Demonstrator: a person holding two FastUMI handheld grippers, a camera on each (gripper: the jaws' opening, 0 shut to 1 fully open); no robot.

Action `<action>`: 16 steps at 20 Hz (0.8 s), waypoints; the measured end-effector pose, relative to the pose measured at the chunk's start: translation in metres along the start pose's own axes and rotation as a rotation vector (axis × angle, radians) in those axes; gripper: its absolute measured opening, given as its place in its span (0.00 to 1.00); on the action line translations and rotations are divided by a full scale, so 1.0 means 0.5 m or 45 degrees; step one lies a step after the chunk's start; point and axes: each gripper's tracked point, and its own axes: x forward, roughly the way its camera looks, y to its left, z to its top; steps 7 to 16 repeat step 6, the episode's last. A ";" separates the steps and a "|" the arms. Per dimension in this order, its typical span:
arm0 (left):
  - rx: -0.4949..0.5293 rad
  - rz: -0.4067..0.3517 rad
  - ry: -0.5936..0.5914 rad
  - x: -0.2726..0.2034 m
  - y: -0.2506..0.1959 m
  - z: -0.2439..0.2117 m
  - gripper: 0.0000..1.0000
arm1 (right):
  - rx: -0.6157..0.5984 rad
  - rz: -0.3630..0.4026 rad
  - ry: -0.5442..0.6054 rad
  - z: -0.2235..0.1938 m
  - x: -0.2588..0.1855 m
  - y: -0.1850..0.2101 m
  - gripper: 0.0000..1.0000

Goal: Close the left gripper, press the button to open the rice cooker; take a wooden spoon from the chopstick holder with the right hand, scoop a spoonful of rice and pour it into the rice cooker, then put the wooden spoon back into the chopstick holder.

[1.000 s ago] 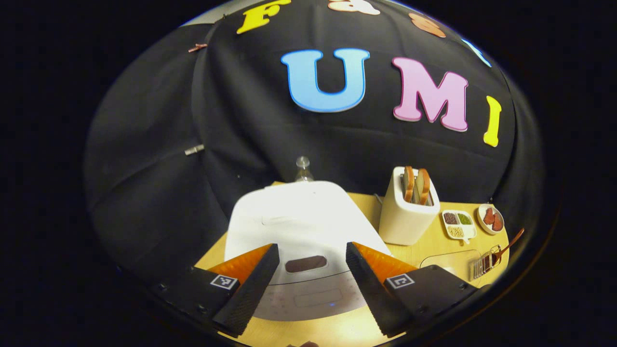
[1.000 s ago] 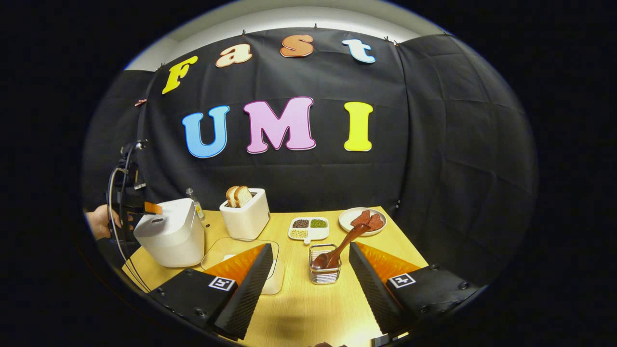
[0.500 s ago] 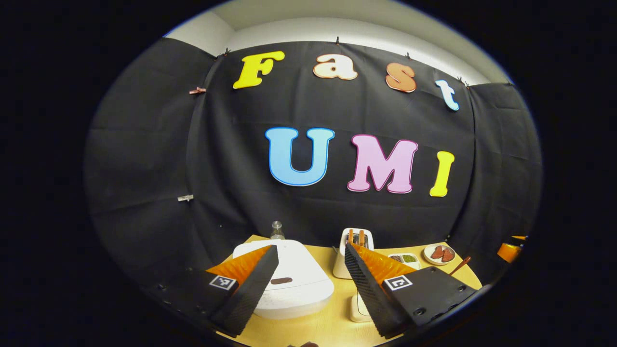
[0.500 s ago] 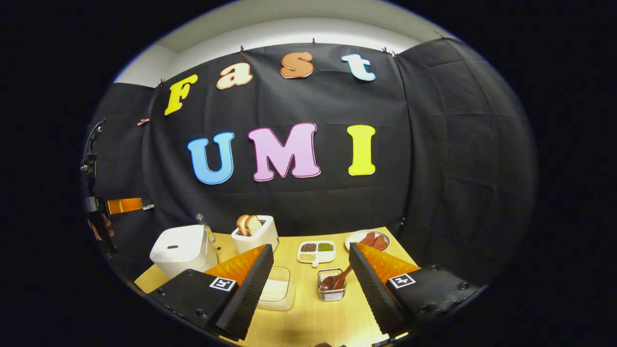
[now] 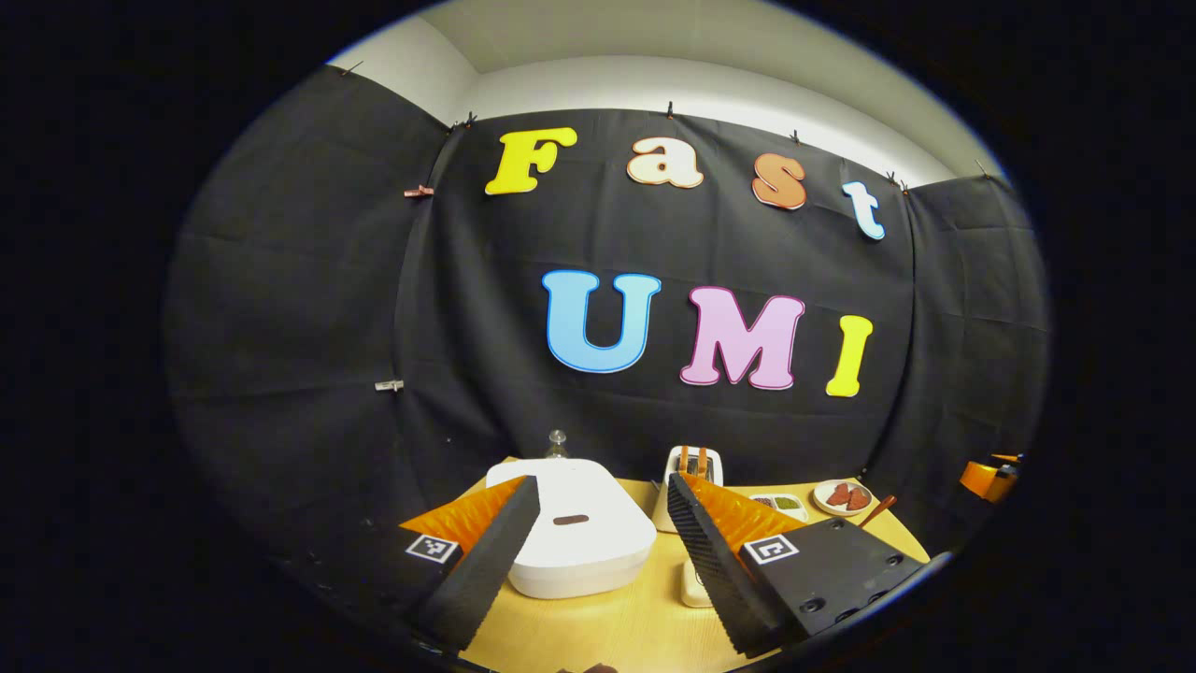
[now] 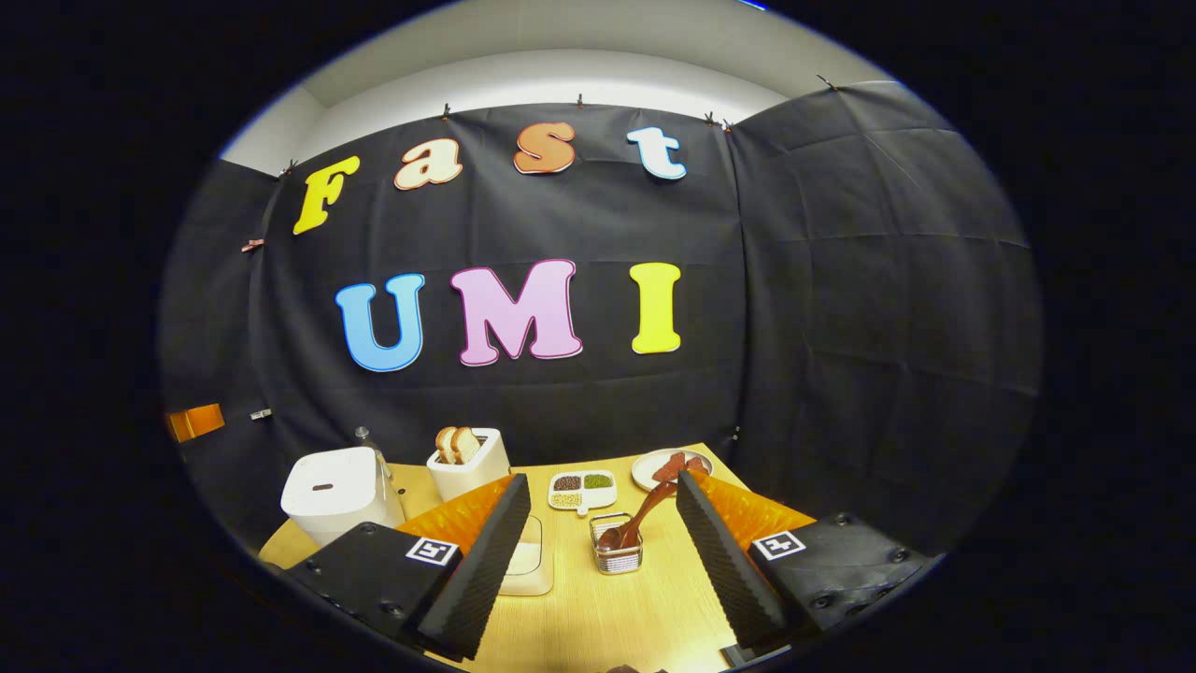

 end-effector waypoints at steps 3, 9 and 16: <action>-0.039 -0.067 0.035 -0.006 0.003 -0.020 0.95 | 0.006 -0.026 -0.017 -0.011 -0.008 0.003 0.98; -0.009 -0.101 0.037 -0.005 0.007 -0.027 0.95 | 0.015 -0.039 -0.035 -0.008 -0.010 0.016 0.98; -0.009 -0.101 0.037 -0.005 0.007 -0.027 0.95 | 0.015 -0.039 -0.035 -0.008 -0.010 0.016 0.98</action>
